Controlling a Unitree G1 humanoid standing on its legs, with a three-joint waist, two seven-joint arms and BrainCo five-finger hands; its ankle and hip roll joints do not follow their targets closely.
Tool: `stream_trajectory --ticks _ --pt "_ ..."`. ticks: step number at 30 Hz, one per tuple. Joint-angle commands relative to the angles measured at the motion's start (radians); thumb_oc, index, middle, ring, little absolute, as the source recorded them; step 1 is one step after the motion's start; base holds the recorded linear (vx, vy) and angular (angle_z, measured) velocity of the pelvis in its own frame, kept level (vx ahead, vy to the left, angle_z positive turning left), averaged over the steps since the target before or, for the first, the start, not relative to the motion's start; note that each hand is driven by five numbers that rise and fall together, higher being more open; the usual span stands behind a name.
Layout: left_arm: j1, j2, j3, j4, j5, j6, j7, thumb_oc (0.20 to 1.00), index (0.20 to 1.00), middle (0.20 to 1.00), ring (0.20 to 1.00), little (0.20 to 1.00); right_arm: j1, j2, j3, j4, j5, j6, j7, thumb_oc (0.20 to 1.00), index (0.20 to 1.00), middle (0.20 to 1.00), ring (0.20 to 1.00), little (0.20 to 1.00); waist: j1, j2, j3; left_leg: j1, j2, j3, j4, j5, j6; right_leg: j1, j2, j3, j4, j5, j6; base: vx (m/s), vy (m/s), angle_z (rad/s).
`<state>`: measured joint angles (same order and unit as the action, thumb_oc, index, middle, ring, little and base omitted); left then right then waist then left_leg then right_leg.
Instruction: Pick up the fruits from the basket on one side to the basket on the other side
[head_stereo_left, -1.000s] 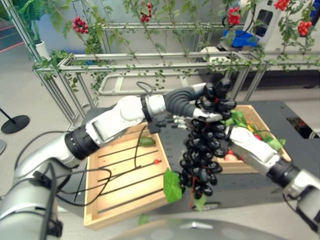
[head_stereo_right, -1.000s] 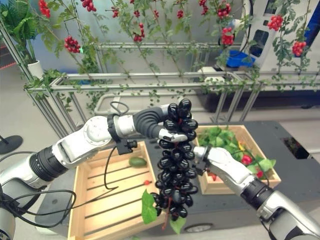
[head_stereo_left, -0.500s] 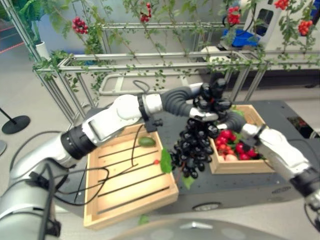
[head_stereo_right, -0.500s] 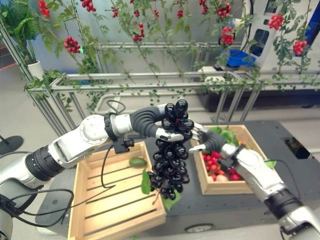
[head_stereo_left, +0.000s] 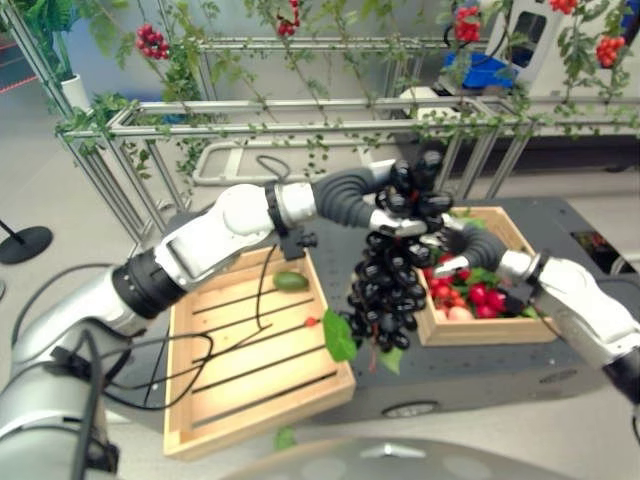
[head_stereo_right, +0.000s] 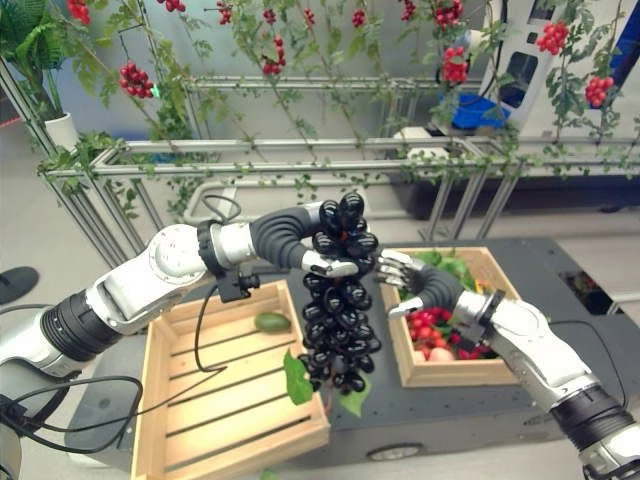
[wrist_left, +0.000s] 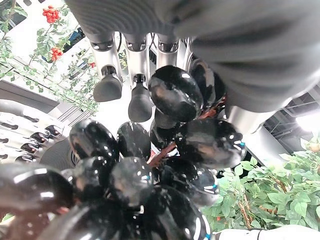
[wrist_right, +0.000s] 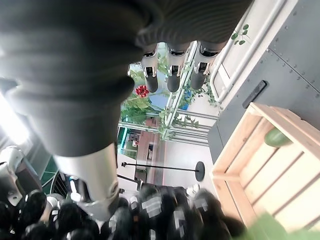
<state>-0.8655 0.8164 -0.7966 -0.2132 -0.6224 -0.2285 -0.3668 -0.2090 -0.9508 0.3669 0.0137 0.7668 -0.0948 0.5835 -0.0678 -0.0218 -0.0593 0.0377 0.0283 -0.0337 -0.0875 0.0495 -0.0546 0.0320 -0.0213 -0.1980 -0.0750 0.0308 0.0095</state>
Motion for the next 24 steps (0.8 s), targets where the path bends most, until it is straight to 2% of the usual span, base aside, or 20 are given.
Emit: stream_trajectory --ticks 1,12,16,20,24 --pt "-0.022 0.000 0.110 0.056 -0.028 -0.033 0.011 0.200 0.200 0.200 0.200 0.200 0.017 -0.033 -0.021 -0.086 0.022 -0.024 0.017 1.000 1.000 1.000 1.000 1.000 -0.001 -0.040 -0.031 0.013 -0.070 0.023 0.010 -0.090 0.055 -0.015 -0.031 0.000 0.081 -0.045 0.099 0.00 0.000 0.00" --pt "-0.009 -0.002 0.134 0.053 -0.002 -0.035 0.011 0.200 0.200 0.200 0.200 0.200 0.036 -0.061 0.007 -0.238 0.042 0.003 0.082 1.000 1.000 1.000 1.000 1.000 0.000 -0.041 -0.026 0.011 -0.069 0.023 0.010 -0.090 0.056 -0.023 -0.030 0.002 0.086 -0.047 0.097 0.00 0.000 0.00" --pt "-0.003 -0.010 0.141 0.054 0.002 -0.034 0.015 0.200 0.200 0.200 0.200 0.200 0.042 -0.040 0.005 -0.255 0.056 0.005 0.082 1.000 1.000 1.000 1.000 1.000 0.000 -0.041 -0.026 0.011 -0.069 0.024 0.011 -0.091 0.056 -0.023 -0.030 0.003 0.088 -0.048 0.096 0.00 0.000 0.00" --pt "0.000 -0.028 0.143 0.060 0.003 -0.032 0.015 0.200 0.200 0.200 0.200 0.200 0.040 0.014 0.012 -0.236 0.047 0.003 0.067 1.000 1.000 1.000 1.000 1.000 -0.001 -0.039 -0.026 0.012 -0.068 0.022 0.012 -0.091 0.057 -0.022 -0.030 0.005 0.089 -0.049 0.094 0.00 0.000 0.00" --pt "-0.003 -0.065 0.147 0.073 0.008 -0.032 0.022 0.200 0.200 0.200 0.200 0.200 0.035 0.129 0.048 -0.194 0.061 0.006 0.054 1.000 1.000 1.000 1.000 1.000 0.002 -0.035 -0.027 0.012 -0.067 0.023 0.012 -0.093 0.059 -0.021 -0.029 0.004 0.087 -0.051 0.094 0.00 0.000 0.00"
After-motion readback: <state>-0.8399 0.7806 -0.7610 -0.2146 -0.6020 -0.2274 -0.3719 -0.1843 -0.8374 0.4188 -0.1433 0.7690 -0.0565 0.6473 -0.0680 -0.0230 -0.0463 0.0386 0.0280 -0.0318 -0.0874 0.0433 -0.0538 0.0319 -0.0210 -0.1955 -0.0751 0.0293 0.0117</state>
